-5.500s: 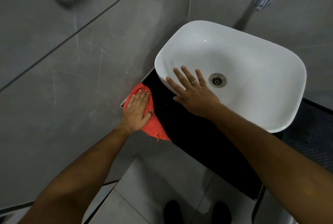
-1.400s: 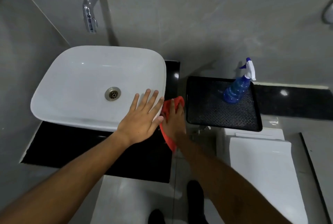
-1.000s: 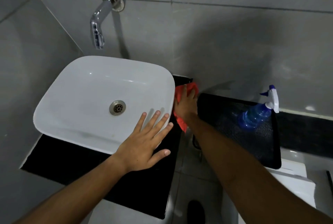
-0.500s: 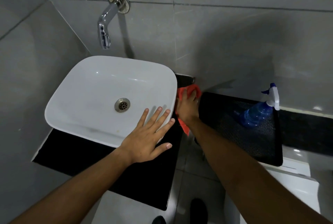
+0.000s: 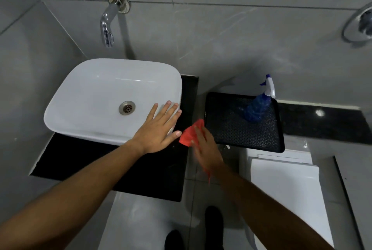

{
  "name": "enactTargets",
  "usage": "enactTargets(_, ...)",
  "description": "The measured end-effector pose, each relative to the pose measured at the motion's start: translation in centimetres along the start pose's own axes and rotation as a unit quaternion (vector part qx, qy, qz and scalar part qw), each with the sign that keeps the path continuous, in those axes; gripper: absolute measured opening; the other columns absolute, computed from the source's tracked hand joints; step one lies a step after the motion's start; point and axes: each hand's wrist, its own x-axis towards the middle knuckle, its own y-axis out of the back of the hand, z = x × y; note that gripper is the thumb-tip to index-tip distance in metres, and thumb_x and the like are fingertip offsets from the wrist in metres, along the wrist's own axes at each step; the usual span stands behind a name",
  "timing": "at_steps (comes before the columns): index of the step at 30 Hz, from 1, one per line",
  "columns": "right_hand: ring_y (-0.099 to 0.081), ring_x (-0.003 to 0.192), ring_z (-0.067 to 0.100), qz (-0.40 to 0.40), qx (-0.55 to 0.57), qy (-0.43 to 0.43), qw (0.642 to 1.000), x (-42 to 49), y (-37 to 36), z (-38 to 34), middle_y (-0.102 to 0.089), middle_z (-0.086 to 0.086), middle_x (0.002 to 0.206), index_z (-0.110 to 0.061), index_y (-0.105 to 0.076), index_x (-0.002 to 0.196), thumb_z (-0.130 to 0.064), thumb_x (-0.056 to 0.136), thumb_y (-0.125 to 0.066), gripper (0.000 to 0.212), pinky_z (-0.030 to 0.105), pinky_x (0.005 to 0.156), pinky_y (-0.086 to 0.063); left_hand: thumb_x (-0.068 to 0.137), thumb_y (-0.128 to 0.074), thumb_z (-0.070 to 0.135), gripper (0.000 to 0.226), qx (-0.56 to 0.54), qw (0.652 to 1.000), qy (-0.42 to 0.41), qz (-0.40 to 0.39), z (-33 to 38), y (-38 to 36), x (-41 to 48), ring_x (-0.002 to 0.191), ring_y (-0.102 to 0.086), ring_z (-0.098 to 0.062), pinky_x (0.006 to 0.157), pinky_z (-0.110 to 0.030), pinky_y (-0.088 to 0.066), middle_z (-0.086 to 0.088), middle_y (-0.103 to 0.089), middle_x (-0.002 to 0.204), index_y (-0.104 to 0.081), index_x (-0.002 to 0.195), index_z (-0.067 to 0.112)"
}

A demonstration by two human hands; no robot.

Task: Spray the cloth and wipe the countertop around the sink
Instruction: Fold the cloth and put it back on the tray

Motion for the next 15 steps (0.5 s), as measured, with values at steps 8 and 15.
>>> enactTargets(8,-0.012,0.145,0.001,0.088,0.113,0.022,0.989,0.2,5.6,-2.1,-0.003,-0.003,0.166,-0.033,0.001,0.157,-0.047,0.095,-0.055,0.085,0.021,0.114,-0.018,0.094,-0.057,0.052,0.032,-0.374,0.911,0.154,-0.081,6.1,5.1,8.9,0.086,-0.068,-0.017,0.079,-0.032,-0.053,-0.001,-0.071,0.093,-0.068,0.094,0.022)
enactTargets(15,-0.031,0.146,0.029,0.197,0.169,0.033,0.965,2.5,13.1,0.9,-0.033,0.007,0.158,-0.039,-0.022,0.151,-0.023,0.081,-0.068,0.086,0.056,0.117,-0.032,0.097,-0.058,0.017,0.012,-0.246,0.967,-0.051,-0.038,5.8,9.1,11.9,0.084,-0.062,-0.027,0.075,-0.031,-0.044,-0.010,-0.068,0.093,-0.065,0.101,0.009)
